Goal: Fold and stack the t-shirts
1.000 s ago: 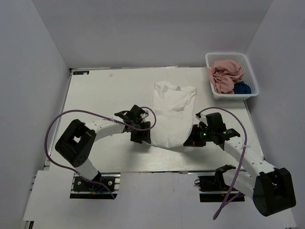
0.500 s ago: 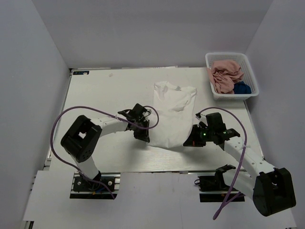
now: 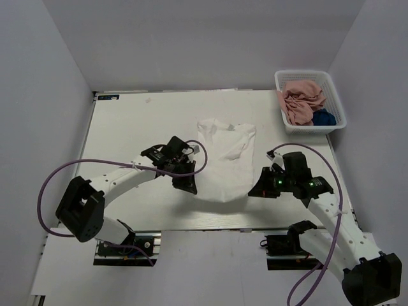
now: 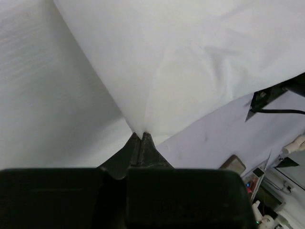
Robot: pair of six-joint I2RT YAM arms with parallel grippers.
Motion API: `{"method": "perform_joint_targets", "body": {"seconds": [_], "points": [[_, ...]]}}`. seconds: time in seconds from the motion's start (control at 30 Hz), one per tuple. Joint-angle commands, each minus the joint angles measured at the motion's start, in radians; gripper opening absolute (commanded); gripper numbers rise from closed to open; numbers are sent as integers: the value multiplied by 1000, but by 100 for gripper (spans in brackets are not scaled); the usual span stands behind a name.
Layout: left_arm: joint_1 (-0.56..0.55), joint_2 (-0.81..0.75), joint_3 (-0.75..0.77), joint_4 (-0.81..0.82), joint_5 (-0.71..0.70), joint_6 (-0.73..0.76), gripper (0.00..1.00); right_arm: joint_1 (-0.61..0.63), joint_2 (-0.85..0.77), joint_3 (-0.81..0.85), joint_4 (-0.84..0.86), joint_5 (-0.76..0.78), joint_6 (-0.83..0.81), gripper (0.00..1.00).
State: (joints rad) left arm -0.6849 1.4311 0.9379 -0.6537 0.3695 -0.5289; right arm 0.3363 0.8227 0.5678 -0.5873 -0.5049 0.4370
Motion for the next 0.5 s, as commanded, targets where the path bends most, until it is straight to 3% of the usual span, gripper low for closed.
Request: {"method": "perform_joint_targets", "body": {"seconds": [0.0,0.13,0.47], "points": [[-5,-29,73,-92,31,4,0,1,-8,75,-25,-35,-12,0],[7,-17,169,-83,43,17,0,0,74,160,-34,40,-21,0],[34,132,406,-84,-273,-95,0,-37,245,356,29,236,-35,0]]}}
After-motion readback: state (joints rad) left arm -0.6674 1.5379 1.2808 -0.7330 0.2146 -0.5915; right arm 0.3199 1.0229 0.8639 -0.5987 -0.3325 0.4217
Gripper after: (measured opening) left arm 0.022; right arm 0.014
